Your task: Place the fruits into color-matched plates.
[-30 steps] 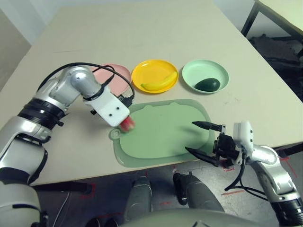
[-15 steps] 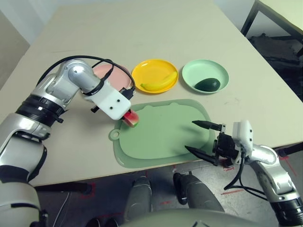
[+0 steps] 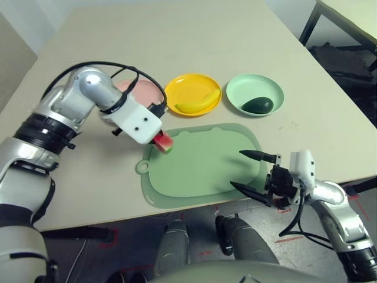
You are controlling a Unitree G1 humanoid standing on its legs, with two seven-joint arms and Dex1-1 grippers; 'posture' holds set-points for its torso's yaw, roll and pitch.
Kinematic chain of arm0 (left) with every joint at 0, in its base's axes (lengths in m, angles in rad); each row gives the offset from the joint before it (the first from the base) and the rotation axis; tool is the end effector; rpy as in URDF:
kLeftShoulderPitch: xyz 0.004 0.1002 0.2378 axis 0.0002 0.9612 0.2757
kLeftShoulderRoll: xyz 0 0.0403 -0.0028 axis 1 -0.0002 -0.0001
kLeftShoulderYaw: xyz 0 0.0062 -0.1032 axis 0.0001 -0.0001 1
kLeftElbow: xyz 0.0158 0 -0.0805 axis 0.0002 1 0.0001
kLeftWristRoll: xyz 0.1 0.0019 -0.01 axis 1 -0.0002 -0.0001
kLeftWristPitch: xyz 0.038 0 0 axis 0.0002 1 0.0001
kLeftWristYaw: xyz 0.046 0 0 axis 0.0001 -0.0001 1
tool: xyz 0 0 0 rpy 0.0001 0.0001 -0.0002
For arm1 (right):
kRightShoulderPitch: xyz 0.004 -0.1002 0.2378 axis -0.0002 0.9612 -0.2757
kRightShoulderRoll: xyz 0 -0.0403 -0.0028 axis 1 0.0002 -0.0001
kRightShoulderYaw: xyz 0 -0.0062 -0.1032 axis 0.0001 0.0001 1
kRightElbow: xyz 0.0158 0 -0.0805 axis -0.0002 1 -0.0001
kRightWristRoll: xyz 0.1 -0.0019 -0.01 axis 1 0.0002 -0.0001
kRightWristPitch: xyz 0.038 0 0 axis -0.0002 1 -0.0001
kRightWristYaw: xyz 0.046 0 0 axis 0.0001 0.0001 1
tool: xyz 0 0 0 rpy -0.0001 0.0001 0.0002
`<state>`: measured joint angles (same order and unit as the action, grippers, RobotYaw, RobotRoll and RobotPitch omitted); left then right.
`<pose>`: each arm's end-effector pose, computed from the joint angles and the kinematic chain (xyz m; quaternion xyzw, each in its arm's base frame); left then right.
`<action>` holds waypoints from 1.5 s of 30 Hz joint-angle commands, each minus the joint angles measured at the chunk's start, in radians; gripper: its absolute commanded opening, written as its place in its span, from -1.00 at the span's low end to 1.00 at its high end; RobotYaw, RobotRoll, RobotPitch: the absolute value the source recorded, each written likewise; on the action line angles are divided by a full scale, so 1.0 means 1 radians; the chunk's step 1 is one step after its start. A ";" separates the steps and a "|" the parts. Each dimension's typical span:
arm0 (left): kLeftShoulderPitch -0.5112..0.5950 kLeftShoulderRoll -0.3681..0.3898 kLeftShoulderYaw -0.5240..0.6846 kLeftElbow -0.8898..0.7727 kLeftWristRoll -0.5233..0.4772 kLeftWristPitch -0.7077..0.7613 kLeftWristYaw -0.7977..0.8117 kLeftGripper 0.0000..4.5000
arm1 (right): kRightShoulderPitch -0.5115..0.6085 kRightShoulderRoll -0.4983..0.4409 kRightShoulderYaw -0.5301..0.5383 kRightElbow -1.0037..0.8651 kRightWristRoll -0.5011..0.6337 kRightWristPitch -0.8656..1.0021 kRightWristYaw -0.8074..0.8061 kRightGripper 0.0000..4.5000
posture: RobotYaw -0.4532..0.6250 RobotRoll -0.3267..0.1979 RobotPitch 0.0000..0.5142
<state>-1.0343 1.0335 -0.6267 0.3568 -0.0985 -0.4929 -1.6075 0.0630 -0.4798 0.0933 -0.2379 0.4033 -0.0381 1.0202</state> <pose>0.3009 0.2204 0.2750 0.6252 0.1001 -0.6557 0.4112 0.1894 -0.2039 0.0873 -0.0622 -0.0522 0.5595 0.8249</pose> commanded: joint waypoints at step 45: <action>-0.264 -0.209 0.033 0.958 0.753 -0.243 0.639 -0.50 | 0.138 0.073 -0.023 -0.333 0.002 0.209 -0.425 1.00 | -0.40 0.25 -0.35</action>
<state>-1.3100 0.8318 -0.5876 1.3038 0.6331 -0.7352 -0.9914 0.1871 -0.3994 0.0812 -0.5527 0.3957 0.1592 0.5960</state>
